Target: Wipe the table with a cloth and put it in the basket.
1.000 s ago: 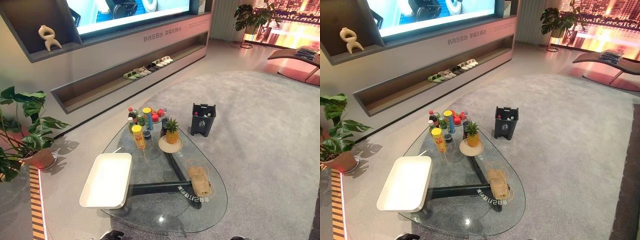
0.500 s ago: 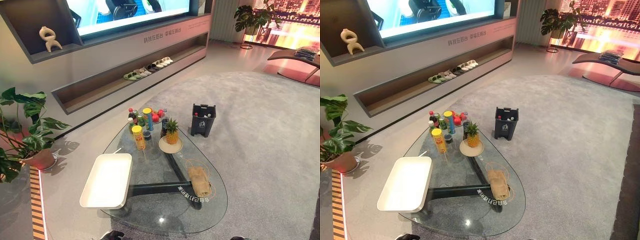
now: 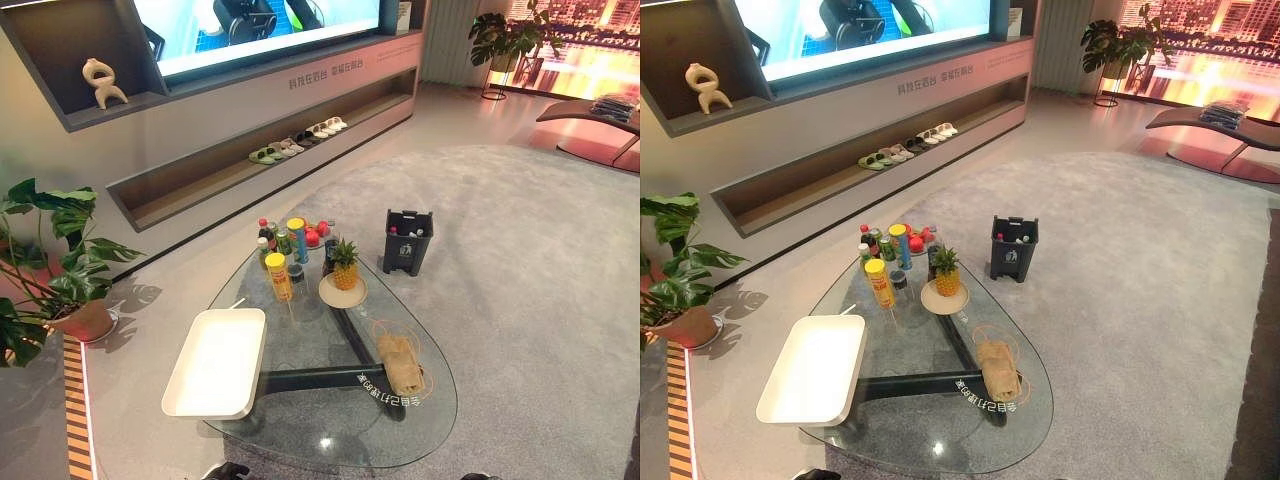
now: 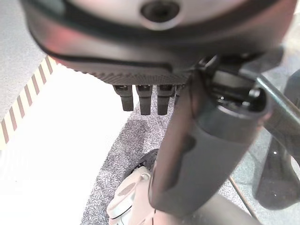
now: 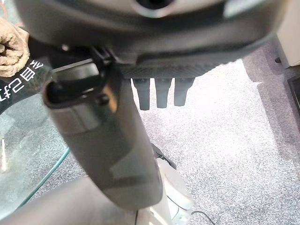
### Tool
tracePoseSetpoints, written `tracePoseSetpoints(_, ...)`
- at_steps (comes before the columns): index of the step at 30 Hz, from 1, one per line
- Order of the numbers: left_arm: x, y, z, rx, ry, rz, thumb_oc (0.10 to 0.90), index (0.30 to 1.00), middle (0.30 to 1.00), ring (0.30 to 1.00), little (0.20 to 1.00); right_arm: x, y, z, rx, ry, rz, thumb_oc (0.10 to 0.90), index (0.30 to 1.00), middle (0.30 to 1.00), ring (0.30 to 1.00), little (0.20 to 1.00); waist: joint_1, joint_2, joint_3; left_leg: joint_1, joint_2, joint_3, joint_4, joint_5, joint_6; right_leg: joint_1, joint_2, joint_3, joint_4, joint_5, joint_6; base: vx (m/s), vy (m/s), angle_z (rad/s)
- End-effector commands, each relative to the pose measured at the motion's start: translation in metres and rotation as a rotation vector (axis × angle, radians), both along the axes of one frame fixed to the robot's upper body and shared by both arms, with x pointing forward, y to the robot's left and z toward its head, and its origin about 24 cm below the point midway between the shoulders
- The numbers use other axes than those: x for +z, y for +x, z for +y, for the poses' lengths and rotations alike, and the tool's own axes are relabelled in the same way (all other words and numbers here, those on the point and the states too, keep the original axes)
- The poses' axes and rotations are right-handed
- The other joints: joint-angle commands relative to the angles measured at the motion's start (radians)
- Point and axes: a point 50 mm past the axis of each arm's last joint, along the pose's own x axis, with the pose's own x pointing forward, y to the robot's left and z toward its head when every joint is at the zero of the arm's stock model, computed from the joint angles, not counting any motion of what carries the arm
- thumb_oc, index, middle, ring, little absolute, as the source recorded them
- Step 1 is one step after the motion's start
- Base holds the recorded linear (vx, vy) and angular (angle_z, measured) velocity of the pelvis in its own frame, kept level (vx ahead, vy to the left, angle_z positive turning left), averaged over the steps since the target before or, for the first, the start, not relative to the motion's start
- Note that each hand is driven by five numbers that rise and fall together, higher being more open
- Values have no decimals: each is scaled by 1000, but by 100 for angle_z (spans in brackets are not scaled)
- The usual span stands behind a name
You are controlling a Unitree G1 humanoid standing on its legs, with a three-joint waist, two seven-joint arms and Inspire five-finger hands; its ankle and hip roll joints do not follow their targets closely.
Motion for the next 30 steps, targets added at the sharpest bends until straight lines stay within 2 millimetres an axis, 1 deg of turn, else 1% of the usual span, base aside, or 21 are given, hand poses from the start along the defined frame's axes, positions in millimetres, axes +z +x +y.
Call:
tracePoseSetpoints(1,10,36,6,11,41,-75,800,900,900,900,900,8,22,-11,-16,-49,-36,800,900,900,900,900,32,-29,44,76,-39,29,6,-136,18,-27,-7,-56,4,22,11,0,0,0)
tracePoseSetpoints(7,10,31,15,66,62,-81,800,900,900,900,900,11,19,-21,-115,-63,-50,800,900,900,900,900,39,-35,44,74,-38,23,6,-132,16,-26,-5,-56,4,24,11,46,2,1)
tracePoseSetpoints(10,12,28,23,106,80,-93,800,900,900,900,900,13,16,-31,-156,-81,-59,800,900,900,900,900,38,-39,52,65,-37,26,6,-126,15,-36,-3,-48,4,32,15,58,-1,0)
tracePoseSetpoints(12,13,30,25,121,85,-105,800,900,900,900,900,15,16,-35,-170,-87,-64,800,900,900,900,900,37,-40,61,57,-37,27,6,-122,15,-44,-3,-43,4,37,16,38,1,-1)
tracePoseSetpoints(15,16,35,30,153,99,-136,800,900,900,900,900,18,17,-41,-189,-103,-75,800,900,900,900,900,35,-36,90,24,-41,26,6,-110,19,-78,-4,-32,4,51,16,23,5,-1)
tracePoseSetpoints(17,18,39,31,159,108,-151,800,900,900,900,900,18,19,-41,-179,-109,-83,800,900,900,900,900,33,-33,104,3,-44,25,6,-104,23,-101,-4,-26,4,57,15,0,0,0)
tracePoseSetpoints(19,23,50,34,191,127,-198,800,900,900,900,900,20,27,-40,-139,-131,-105,800,900,900,900,900,28,-26,141,-44,-52,21,6,-88,30,-151,-3,-13,4,73,14,-85,47,-1)
tracePoseSetpoints(20,25,53,35,195,129,-209,800,900,900,900,900,21,30,-41,-135,-133,-114,800,900,900,900,900,27,-25,148,-54,-53,20,6,-85,30,-162,-3,-11,4,76,14,-253,37,0)
tracePoseSetpoints(22,41,85,45,226,140,-297,800,900,900,900,900,31,58,-42,-98,-160,-183,800,900,900,900,900,21,-20,215,-133,-58,15,6,-57,33,-248,0,1,4,103,11,-384,9,1)
tracePoseSetpoints(23,51,102,50,260,131,-348,800,900,900,900,900,39,76,-42,-99,-167,-226,800,900,900,900,900,18,-17,248,-174,-63,10,6,-44,35,-293,5,5,4,115,6,-306,13,1)
tracePoseSetpoints(24,55,108,52,288,119,-369,800,900,900,900,900,42,82,-43,-104,-171,-241,800,900,900,900,900,17,-15,259,-187,-65,7,6,-39,36,-307,7,7,4,120,4,-210,20,2)
tracePoseSetpoints(26,65,123,55,436,35,-430,800,900,900,900,900,50,97,-45,-107,-188,-271,800,900,900,900,900,14,-13,291,-218,-70,0,6,-31,39,-341,11,12,12,125,-2,-105,28,4)
tracePoseSetpoints(28,74,135,57,686,-157,-501,800,900,900,900,900,57,104,-51,-128,-192,-287,800,900,900,900,900,14,-13,320,-242,-78,-3,6,-25,41,-370,14,16,26,124,-5,-98,20,4)
tracePoseSetpoints(30,86,152,59,861,-310,-609,800,900,900,900,900,65,113,-58,-176,-210,-331,800,900,900,900,900,21,-14,354,-269,-86,-9,6,-8,41,-412,16,11,63,111,-8,-121,2,0)
